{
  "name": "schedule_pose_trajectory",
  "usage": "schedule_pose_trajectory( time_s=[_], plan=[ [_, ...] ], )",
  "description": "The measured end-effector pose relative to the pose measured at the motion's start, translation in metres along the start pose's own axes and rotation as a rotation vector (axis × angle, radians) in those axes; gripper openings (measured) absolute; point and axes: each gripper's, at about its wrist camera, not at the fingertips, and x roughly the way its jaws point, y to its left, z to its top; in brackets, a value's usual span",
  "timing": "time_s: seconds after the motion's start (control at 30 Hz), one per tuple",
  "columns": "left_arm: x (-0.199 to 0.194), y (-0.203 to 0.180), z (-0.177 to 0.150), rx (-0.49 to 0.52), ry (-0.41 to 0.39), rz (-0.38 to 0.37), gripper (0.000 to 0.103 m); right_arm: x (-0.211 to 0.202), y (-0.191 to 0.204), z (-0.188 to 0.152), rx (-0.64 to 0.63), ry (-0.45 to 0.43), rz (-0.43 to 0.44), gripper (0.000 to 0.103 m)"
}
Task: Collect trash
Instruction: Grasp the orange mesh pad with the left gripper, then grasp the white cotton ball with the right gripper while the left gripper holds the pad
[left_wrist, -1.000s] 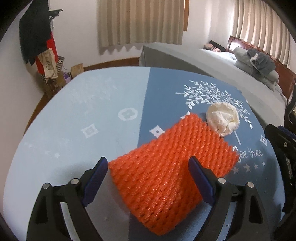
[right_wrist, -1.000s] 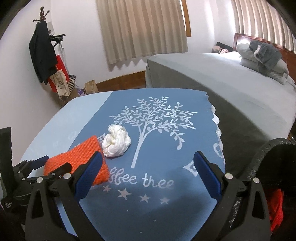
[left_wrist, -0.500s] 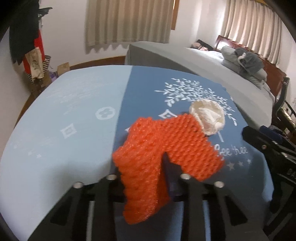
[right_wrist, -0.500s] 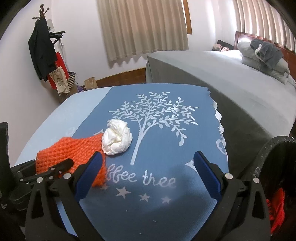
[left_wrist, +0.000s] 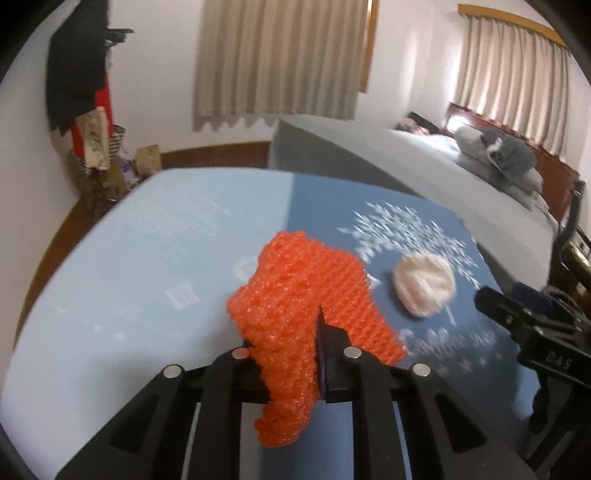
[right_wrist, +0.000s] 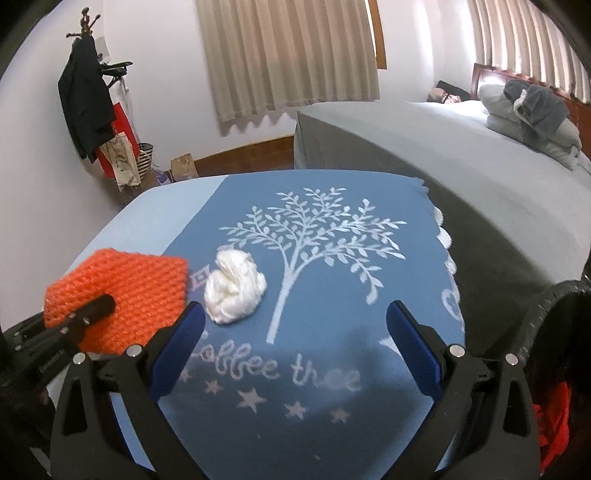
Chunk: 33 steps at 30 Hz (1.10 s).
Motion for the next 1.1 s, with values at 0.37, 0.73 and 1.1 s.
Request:
schedule_pose_trajectory(
  time_s=[0.37,0.73,1.1],
  plan=[
    [0.014,0.026,0.013,-0.008,-0.021,0.094,0.016,0.031,0.028,0.017,-0.027,0.023,0.018,0.096],
    [0.020,0.032,0.011,-0.021,-0.006,0.090,0.016,0.053,0.037,0.018,-0.044,0.106,0.030,0.063],
    [0.013,0.028,0.013,-0.013,-0.023,0.090,0.016,0.041,0.034,0.017,-0.036,0.105,0.067,0.033]
  ],
)
